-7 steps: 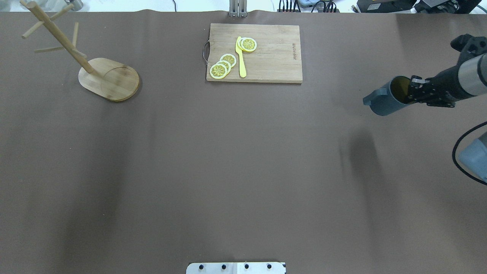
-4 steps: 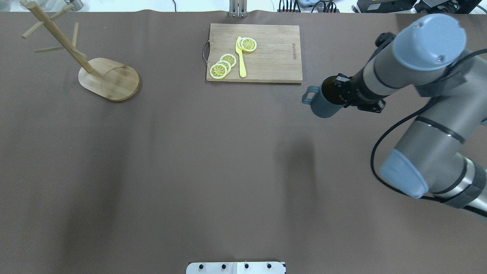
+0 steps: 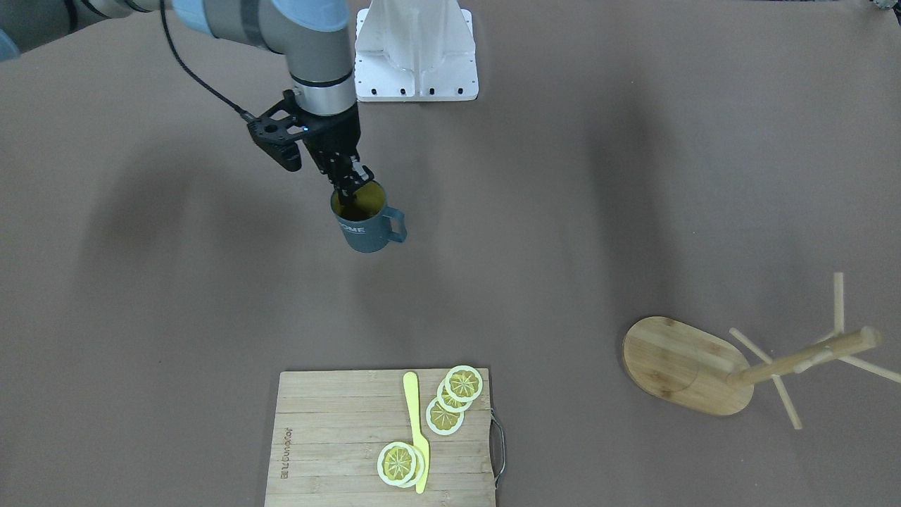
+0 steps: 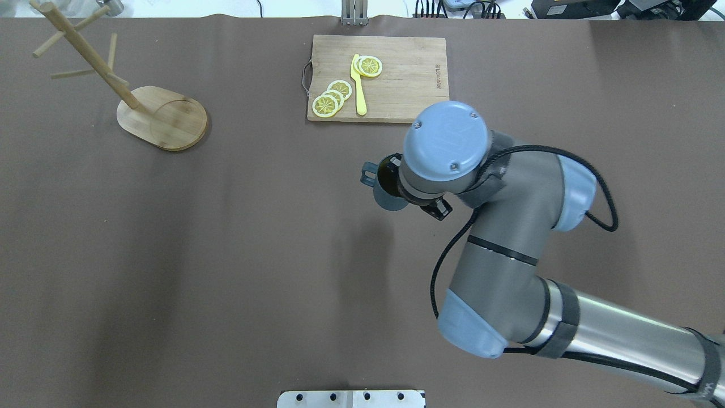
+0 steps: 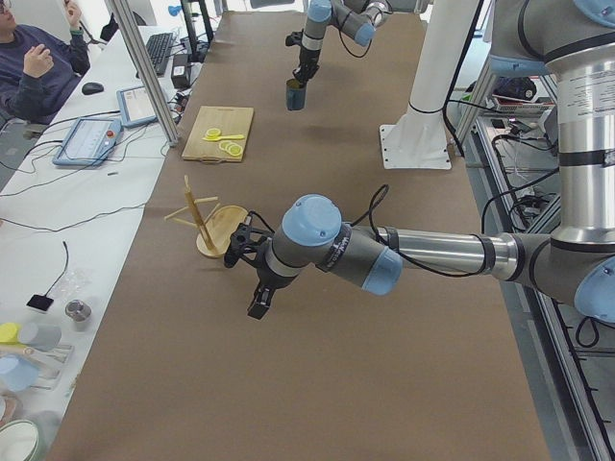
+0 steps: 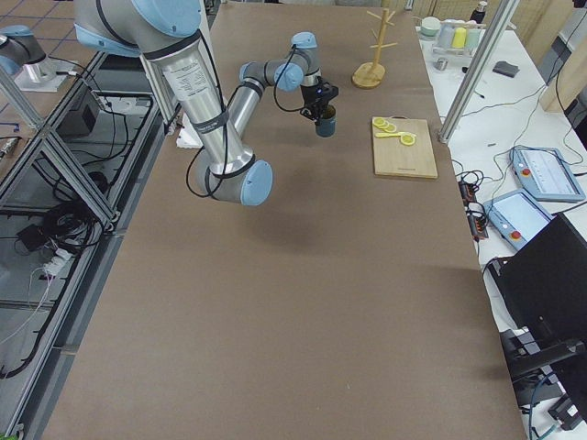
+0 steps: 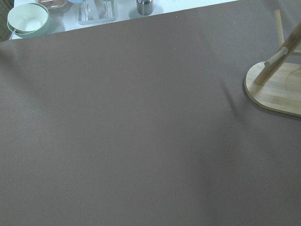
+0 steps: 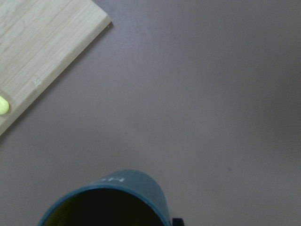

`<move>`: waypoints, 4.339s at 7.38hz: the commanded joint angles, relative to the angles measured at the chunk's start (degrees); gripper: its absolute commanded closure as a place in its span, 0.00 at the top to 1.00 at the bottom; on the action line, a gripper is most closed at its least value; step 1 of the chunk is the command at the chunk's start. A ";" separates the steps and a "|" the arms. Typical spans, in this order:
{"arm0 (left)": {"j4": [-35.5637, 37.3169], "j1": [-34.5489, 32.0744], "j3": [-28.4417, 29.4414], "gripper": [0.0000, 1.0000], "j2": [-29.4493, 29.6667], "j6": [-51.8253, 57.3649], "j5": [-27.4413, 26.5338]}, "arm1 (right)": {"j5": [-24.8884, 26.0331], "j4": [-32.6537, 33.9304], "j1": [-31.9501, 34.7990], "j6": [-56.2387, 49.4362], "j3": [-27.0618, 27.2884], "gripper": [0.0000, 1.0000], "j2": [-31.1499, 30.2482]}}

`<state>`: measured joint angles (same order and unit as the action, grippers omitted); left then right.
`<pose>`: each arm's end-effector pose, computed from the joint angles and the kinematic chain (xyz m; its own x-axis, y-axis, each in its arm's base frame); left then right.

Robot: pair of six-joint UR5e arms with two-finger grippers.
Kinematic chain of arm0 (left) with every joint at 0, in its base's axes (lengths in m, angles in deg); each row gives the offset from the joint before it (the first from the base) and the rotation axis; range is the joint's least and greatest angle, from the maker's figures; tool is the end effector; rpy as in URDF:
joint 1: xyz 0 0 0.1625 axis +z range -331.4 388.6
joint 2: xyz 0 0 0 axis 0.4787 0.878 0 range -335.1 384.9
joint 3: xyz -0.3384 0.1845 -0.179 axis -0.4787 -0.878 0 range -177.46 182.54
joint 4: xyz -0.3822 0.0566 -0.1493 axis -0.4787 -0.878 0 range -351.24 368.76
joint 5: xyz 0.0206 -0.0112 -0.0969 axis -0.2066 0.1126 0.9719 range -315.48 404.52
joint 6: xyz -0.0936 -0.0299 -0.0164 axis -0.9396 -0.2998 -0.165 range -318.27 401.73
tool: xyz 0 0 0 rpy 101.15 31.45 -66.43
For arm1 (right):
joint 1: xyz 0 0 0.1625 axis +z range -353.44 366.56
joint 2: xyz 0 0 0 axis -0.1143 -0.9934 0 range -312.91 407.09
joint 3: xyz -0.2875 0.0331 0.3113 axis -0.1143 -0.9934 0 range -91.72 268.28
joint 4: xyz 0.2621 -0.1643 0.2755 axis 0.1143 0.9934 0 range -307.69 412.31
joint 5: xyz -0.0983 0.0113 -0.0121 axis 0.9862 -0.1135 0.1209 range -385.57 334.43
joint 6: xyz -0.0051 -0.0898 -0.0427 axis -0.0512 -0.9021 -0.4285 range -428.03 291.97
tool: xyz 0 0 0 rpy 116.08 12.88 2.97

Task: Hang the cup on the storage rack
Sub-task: 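Carry the blue-grey mug toward the table centre and set it down, then release the mug and withdraw the right arm while the left arm moves in, then move the left gripper toward the mug handle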

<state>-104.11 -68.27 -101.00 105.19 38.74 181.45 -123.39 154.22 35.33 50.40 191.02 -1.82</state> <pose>-0.1125 -0.4288 0.5713 0.7107 0.1975 -0.6752 0.1441 0.8986 0.4145 -0.5130 -0.4182 0.1730 0.3845 0.7491 0.5394 -0.6598 0.6317 -0.4069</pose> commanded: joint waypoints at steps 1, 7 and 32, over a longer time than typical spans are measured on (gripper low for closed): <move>-0.07 0.02 0.00 0.99 -0.40 0.01 0.00 | 1.57 0.05 -2.92 6.36 -9.83 0.00 6.63; 0.01 0.02 0.09 0.99 -0.40 0.09 0.00 | 9.02 -0.04 -5.83 4.72 -9.23 0.99 5.15; -36.20 76.93 17.58 0.41 37.13 -42.62 -58.45 | -32.96 -26.41 62.11 -108.24 -9.32 1.00 -46.19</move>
<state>-140.13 9.16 -83.66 142.13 -3.91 122.94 -156.36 127.85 97.44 -57.88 181.68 -48.00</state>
